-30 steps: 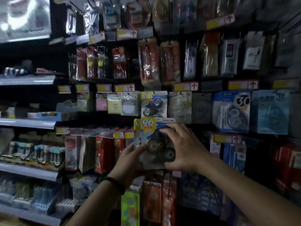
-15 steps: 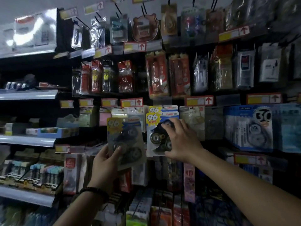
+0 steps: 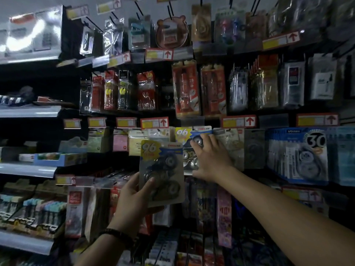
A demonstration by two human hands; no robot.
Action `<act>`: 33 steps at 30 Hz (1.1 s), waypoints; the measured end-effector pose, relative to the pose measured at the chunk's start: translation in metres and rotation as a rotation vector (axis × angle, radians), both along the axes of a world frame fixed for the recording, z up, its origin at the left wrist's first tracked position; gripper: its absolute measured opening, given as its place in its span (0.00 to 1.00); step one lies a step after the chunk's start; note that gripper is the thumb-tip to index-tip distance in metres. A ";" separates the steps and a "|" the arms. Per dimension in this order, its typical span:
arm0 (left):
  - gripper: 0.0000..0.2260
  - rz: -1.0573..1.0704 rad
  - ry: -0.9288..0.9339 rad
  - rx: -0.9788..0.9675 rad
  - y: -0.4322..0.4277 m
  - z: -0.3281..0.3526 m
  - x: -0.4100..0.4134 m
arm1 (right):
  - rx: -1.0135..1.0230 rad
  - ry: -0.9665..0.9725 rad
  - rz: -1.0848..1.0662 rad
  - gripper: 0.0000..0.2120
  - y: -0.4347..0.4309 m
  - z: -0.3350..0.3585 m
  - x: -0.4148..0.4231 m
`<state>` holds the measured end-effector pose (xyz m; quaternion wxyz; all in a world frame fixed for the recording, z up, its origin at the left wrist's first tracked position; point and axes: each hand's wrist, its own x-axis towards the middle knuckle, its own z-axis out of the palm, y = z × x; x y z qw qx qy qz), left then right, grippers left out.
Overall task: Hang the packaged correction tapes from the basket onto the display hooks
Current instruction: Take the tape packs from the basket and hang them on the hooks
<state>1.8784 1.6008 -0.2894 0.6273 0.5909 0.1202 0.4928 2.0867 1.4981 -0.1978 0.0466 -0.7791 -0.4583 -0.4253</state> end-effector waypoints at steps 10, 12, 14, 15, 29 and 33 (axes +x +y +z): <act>0.07 -0.003 0.057 -0.010 0.003 -0.003 0.011 | -0.063 -0.030 -0.111 0.48 0.030 0.006 0.021; 0.06 -0.001 0.058 -0.019 0.004 -0.004 0.014 | -0.082 -0.017 -0.134 0.48 0.037 0.006 0.026; 0.06 0.008 0.058 -0.026 0.004 -0.004 0.017 | -0.107 -0.007 -0.156 0.48 0.041 0.005 0.030; 0.06 0.007 0.061 -0.029 0.003 -0.004 0.017 | -0.125 -0.005 -0.165 0.48 0.042 0.005 0.031; 0.09 0.015 0.015 0.006 -0.020 -0.005 0.025 | -0.071 -0.161 0.486 0.45 -0.033 -0.030 -0.009; 0.15 -0.035 -0.004 0.054 -0.031 -0.002 0.027 | -0.119 -0.157 0.453 0.55 -0.045 -0.040 -0.019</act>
